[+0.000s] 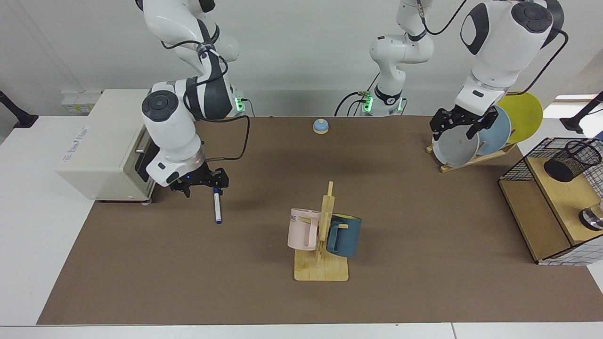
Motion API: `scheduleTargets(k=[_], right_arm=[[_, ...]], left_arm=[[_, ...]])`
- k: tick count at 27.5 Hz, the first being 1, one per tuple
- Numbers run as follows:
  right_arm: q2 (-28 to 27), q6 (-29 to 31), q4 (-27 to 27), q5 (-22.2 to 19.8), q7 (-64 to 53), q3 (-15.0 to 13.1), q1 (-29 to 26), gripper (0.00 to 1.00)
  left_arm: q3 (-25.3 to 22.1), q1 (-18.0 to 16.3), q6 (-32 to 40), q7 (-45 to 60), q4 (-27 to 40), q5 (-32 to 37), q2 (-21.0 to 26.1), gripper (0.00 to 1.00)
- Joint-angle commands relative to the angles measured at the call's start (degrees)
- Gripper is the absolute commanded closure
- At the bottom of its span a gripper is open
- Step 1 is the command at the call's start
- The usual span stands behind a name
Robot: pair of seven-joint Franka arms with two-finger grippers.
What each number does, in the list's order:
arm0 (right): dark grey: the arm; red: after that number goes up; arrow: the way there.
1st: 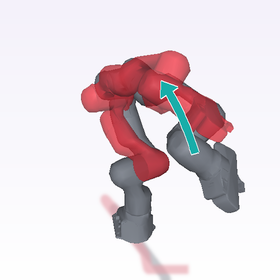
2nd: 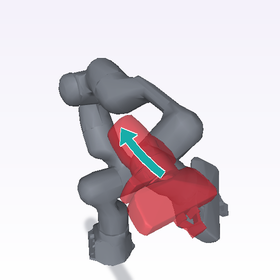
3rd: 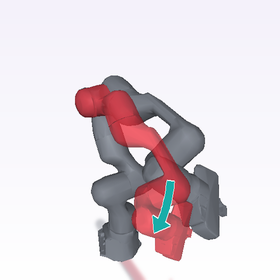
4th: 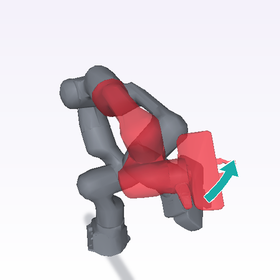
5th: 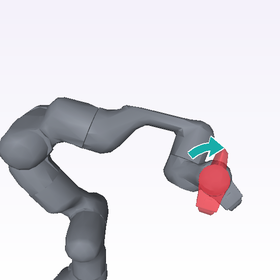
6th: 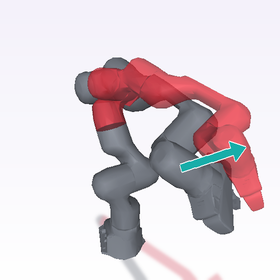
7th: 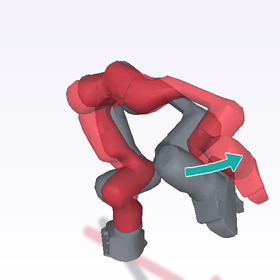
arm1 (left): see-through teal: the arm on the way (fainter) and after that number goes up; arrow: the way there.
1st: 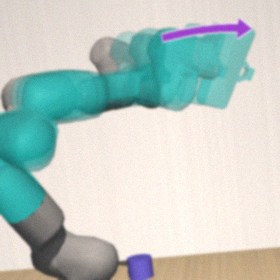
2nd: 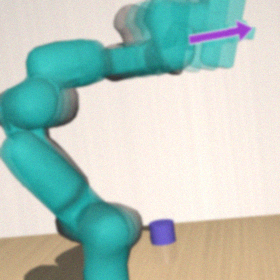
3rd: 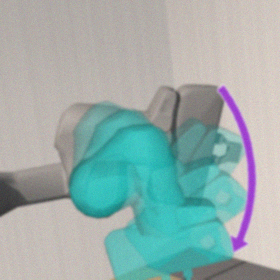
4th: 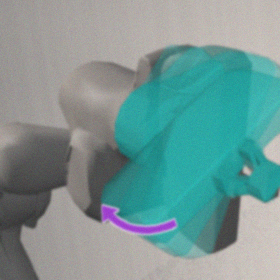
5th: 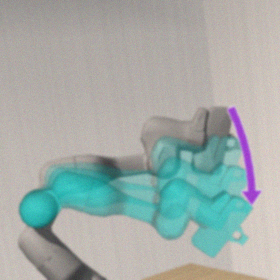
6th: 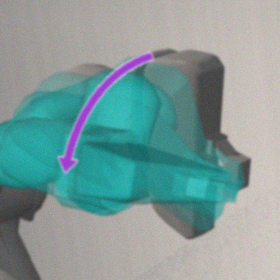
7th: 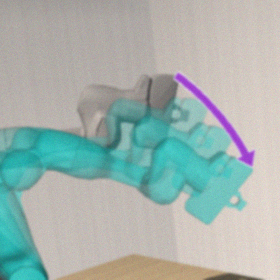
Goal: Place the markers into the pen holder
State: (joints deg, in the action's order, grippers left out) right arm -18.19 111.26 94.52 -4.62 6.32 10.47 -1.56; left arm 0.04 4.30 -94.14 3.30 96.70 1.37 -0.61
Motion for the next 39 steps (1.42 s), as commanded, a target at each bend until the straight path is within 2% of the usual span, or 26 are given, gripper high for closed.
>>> scheduleTargets(k=[1,5,22,26,39], right_arm=[[-4.5,1.0,-1.2,-3.8,-0.5,0.2,0.7,0.0],[-7.5,1.7,-1.2,-7.2,-0.8,0.2,1.5,0.0],[-11.7,8.1,0.5,-7.7,-0.9,0.2,-0.2,0.02],[-11.9,10.8,2.5,-7.7,-0.9,0.2,-0.4,0.07],[-11.2,9.6,3.4,-7.7,-0.9,0.2,0.0,0.21]], left_arm=[[-0.3,0.3,-0.9,-0.5,2.2,-0.6,-1.4,0.0],[-0.3,0.3,-0.9,-0.5,2.3,-0.6,-1.3,0.0],[-0.3,0.3,-0.9,-0.5,2.9,-0.6,-1.3,0.0],[-0.3,0.2,-0.9,-0.5,2.9,-0.7,-1.3,0.0],[-0.3,0.3,-0.9,-0.5,3.1,-0.7,-1.4,0.0]])
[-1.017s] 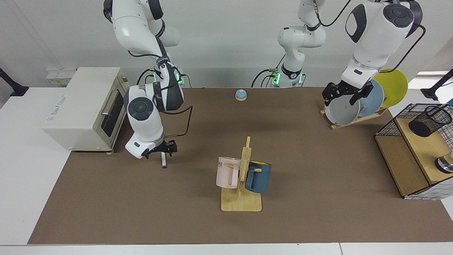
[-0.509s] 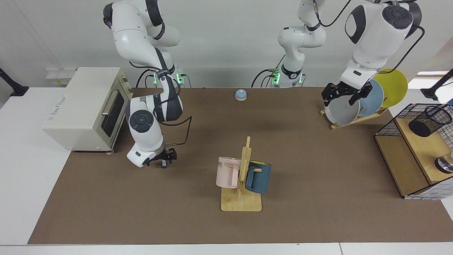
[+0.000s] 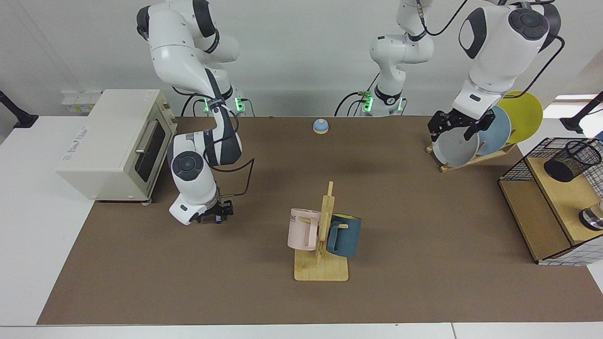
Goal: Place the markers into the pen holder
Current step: 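Reach the right gripper to the white marker and grasp it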
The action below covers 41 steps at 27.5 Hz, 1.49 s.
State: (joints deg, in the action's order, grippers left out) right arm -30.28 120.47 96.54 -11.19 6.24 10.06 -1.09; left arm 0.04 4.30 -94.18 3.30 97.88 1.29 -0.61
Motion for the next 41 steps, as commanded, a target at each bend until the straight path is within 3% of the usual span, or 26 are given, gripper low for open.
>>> scheduleTargets(k=[1,5,6,7,8,9,10,31,41], right_arm=[[1.1,0.4,1.7,-1.1,-0.8,0.6,-0.5,0.23],[1.4,-0.3,2.1,-1.0,-0.5,0.6,-0.1,0.28],[1.4,-0.8,2.1,-1.0,-0.1,0.6,-0.1,0.34],[1.4,-1.1,2.1,-1.0,0.0,0.6,0.0,0.5],[1.6,-1.3,2.1,-1.0,-0.1,0.6,0.2,0.74],[1.7,-1.3,2.1,-1.0,-0.2,0.6,0.5,0.89],[1.7,-1.4,2.1,-1.1,-0.3,0.6,0.7,0.99],[4.2,-1.4,0.7,0.0,2.9,0.8,0.7,1.0],[9.8,-6.2,0.4,3.7,6.5,3.3,0.7,1.0]], left_arm=[[-0.3,0.3,-0.8,-0.5,1.8,-0.6,-1.4,0.0],[-0.3,0.3,-0.8,-0.5,1.9,-0.6,-1.4,0.0],[-0.3,0.3,-0.8,-0.5,1.9,-0.6,-1.4,0.0],[-0.3,0.3,-0.8,-0.5,1.9,-0.6,-1.3,0.0],[-0.3,0.3,-0.8,-0.5,1.9,-0.6,-1.4,0.0],[-0.3,0.3,-0.8,-0.5,1.9,-0.6,-1.3,0.0],[-0.3,0.3,-0.8,-0.5,1.9,-0.6,-1.3,0.0],[-0.3,0.3,-1.2,-0.4,1.9,-0.6,-1.3,0.0],[-0.2,0.4,-1.4,0.0,1.8,-0.6,-1.2,0.0]])
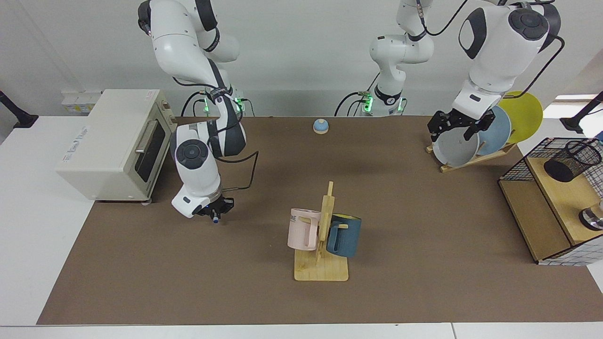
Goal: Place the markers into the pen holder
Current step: 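Reach the right gripper to the white marker and grasp it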
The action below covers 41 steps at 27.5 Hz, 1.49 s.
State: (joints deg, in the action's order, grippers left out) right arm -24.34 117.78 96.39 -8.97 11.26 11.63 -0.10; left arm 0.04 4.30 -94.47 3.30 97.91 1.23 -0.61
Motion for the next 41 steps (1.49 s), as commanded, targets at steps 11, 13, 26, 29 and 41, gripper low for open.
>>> scheduleTargets(k=[11,13,26,29,41], right_arm=[[8.8,-9.8,-0.9,3.0,7.5,7.4,0.4,1.0],[8.8,-11.5,-2.4,3.2,9.1,7.6,1.0,1.0],[10.4,-15.5,-4.3,8.7,19.6,8.4,3.9,1.0],[10.7,-15.5,-4.4,11.0,22.2,9.4,3.9,1.0],[10.6,-14.8,-6.4,12.9,31.5,9.7,8.0,1.0]], left_arm=[[0.0,0.5,-1.3,-0.5,0.2,-4.0,-0.8,0.0],[0.4,0.7,-1.2,-0.6,-0.7,-4.0,-0.7,0.0],[1.5,0.7,0.0,3.1,-0.3,-10.0,-1.4,0.0],[1.7,0.9,-0.1,2.9,-0.2,-10.4,-1.4,0.0],[5.4,3.8,0.7,-3.5,0.7,-11.2,-2.0,0.0]])
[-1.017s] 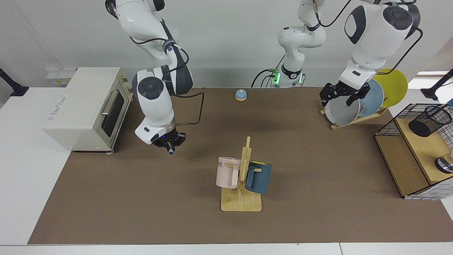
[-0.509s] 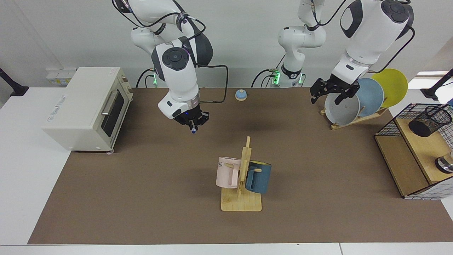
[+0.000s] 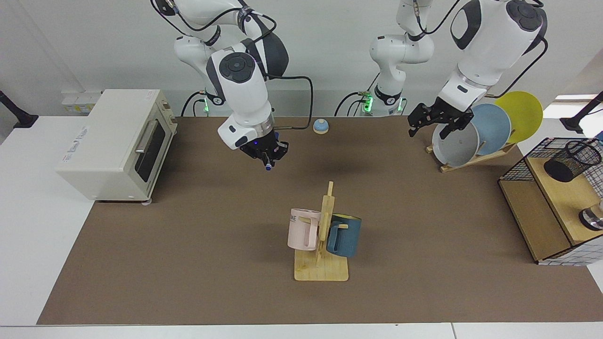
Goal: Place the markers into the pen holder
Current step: 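Lift the marker to the middle while the left gripper reaches it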
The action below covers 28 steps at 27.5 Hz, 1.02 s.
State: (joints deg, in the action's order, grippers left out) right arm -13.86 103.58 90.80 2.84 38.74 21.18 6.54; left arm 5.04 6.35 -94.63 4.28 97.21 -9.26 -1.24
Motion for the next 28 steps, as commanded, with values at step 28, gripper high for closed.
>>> scheduleTargets(k=[28], right_arm=[[-0.2,5.9,-0.8,19.7,32.4,0.1,3.2,1.0]], left_arm=[[5.9,8.2,3.7,-27.7,1.8,-9.3,-2.4,0.0]])
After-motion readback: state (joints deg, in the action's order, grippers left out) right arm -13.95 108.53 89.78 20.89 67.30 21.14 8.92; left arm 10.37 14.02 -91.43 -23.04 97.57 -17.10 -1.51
